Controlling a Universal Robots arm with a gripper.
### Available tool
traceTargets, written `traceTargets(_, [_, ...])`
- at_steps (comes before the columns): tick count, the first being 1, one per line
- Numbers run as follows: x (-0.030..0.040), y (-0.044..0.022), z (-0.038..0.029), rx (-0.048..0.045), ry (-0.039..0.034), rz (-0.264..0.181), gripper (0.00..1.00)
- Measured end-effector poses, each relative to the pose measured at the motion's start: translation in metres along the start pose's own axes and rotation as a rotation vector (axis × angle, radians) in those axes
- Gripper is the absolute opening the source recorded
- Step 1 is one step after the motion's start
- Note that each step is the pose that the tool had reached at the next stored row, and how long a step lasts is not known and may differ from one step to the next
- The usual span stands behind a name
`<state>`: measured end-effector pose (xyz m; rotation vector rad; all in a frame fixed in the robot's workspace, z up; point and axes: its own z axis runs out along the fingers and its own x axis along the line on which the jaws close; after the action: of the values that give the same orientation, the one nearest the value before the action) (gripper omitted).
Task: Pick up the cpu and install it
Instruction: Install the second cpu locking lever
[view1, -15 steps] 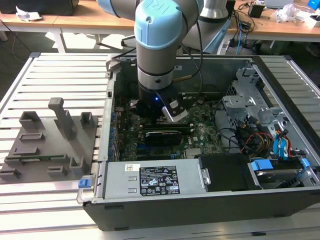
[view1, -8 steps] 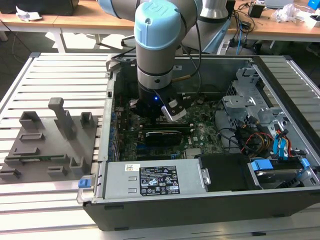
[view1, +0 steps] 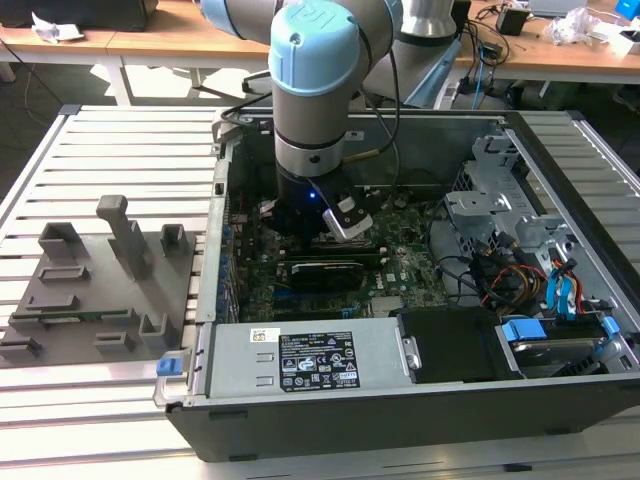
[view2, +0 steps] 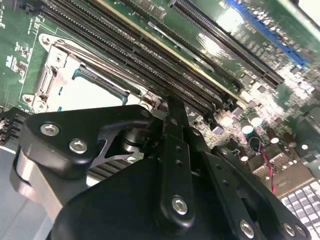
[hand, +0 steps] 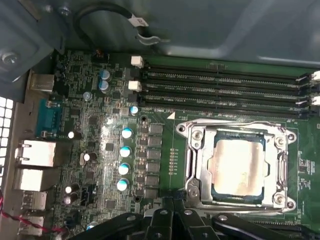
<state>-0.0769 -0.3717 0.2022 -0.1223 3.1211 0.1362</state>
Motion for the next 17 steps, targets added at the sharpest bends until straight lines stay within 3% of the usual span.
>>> traceTargets(4, [-0.0066,0.0083,-0.004,0.0047,0.0004,0.0,0.11])
traceTargets(9, [-0.0252,0.0205,-0.0028,0.0048,0.0042,0.0,0.11])
traceTargets(14, [-0.0496,0.0304,-0.0014,0.0063,0.013,0.001,0.11])
traceTargets(16, [-0.0558,0.0318,-0.0013,0.0135,0.0175,0.001,0.11])
traceTargets(17, [-0.0593,0.0323,-0.0011,0.0218,0.0199,0.001,0.11])
